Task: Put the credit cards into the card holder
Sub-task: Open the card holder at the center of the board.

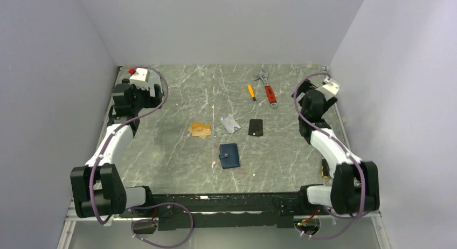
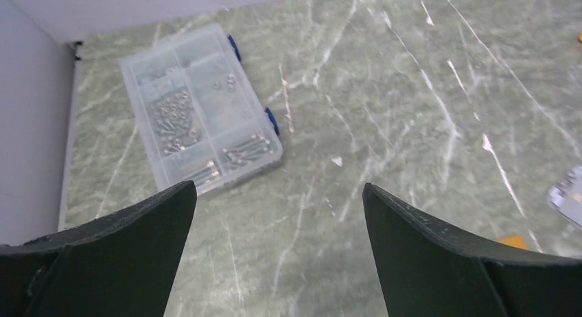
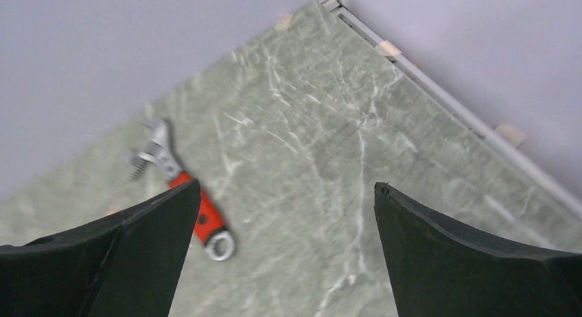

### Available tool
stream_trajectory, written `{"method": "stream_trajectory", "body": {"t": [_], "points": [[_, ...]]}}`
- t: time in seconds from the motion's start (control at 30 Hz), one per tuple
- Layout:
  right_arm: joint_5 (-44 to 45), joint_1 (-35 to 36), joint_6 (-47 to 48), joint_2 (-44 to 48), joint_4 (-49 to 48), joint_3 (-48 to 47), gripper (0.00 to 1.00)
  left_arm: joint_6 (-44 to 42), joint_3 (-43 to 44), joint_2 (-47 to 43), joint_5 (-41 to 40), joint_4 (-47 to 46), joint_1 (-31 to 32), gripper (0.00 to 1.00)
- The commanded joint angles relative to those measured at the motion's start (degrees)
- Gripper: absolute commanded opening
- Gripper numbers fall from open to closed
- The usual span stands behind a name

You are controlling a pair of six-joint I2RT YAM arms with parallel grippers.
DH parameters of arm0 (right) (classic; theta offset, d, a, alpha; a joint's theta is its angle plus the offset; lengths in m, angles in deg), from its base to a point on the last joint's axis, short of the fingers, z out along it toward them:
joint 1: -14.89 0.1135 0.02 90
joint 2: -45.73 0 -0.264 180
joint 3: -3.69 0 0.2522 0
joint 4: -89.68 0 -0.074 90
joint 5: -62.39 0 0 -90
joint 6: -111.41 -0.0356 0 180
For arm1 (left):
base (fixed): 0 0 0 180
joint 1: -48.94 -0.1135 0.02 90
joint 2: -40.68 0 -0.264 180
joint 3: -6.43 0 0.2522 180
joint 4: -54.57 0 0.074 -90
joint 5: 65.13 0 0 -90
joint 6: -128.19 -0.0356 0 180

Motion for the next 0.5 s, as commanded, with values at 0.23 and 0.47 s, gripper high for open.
{"method": "stream_trajectory", "body": {"t": [0.23, 0.47], "points": [[-16.9, 7.3, -10.8, 3.4, 25.2, -11.9, 1.0, -3.1, 13.0, 1.7, 13.4, 41.7, 7.2, 0.98], [-13.5, 27.3, -9.7, 3.0, 31.0, -8.1, 1.0, -1.3, 13.1, 2.5, 19.9, 44.6, 13.1, 0.98]]}}
